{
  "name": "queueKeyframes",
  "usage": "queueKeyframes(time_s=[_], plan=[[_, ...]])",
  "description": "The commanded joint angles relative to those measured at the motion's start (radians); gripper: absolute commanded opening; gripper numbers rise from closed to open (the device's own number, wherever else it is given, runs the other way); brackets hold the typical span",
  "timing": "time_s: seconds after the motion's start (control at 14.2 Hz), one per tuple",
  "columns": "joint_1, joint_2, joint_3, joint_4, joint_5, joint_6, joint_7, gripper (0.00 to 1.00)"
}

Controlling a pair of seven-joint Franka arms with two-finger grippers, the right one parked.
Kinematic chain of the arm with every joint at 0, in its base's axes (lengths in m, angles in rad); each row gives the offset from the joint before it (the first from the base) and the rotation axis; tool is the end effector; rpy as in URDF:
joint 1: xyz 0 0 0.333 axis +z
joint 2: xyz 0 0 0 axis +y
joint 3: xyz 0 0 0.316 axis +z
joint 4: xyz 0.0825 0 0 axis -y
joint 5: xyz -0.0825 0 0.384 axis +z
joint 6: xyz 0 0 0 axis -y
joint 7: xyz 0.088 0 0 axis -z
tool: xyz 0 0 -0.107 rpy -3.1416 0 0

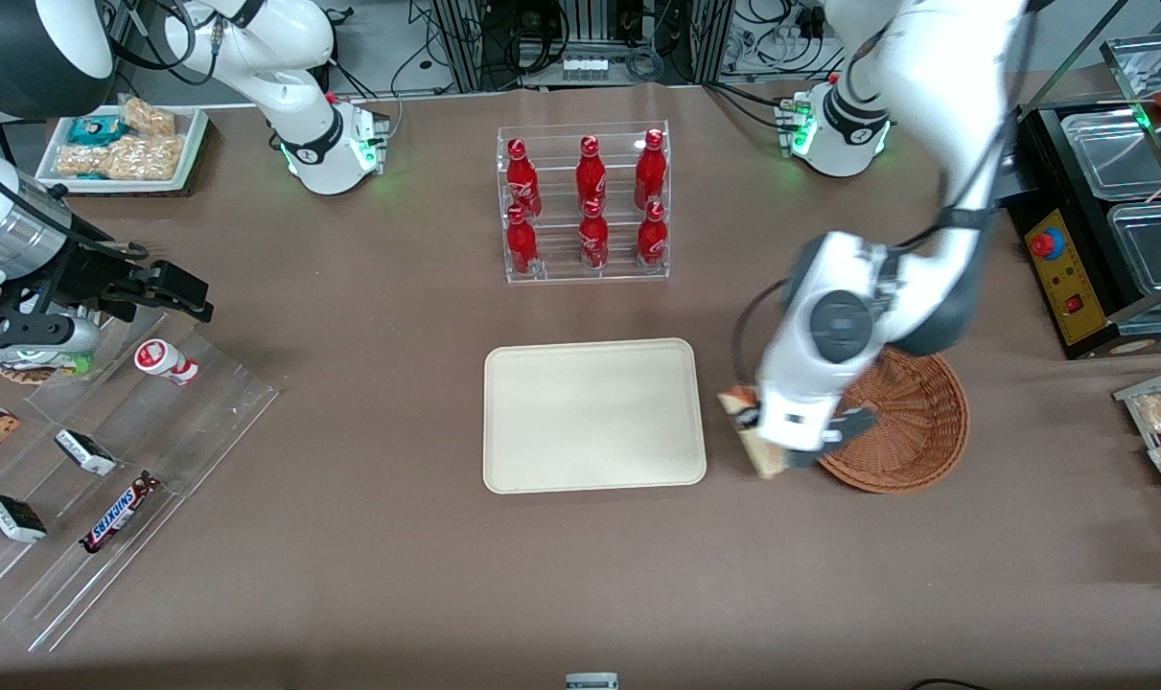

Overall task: Place sandwich from basket to tray
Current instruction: 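Carry the sandwich over the cream tray and lower it onto the tray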

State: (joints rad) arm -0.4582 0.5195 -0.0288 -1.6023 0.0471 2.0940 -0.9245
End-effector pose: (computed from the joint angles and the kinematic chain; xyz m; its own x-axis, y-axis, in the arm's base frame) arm 0.6066 -0.3158 0.3263 0.9143 0.4050 0.0039 0.4048 -0.9136 -0.0377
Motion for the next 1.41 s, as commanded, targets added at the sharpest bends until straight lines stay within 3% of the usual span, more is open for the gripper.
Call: queueKeyframes(time_s=[0.0,0.28,0.64,0.71,0.78,0.85,1.34], plan=[[-0.101,0.099,0.017,0.110,0.052,0.044,0.041,0.11],[-0.213,0.171,0.017,0.111,0.054,0.207,0.009,0.11],[-0.280,0.212,0.023,0.111,0.062,0.251,-0.043,0.16],[-0.280,0.214,0.023,0.108,0.060,0.270,-0.047,0.34],[-0.278,0.209,0.023,0.108,0.056,0.274,-0.053,0.80],[-0.272,0.199,0.023,0.108,0.059,0.267,-0.051,1.00],[-0.162,-0.037,0.032,0.101,0.060,-0.029,-0.016,1.00]])
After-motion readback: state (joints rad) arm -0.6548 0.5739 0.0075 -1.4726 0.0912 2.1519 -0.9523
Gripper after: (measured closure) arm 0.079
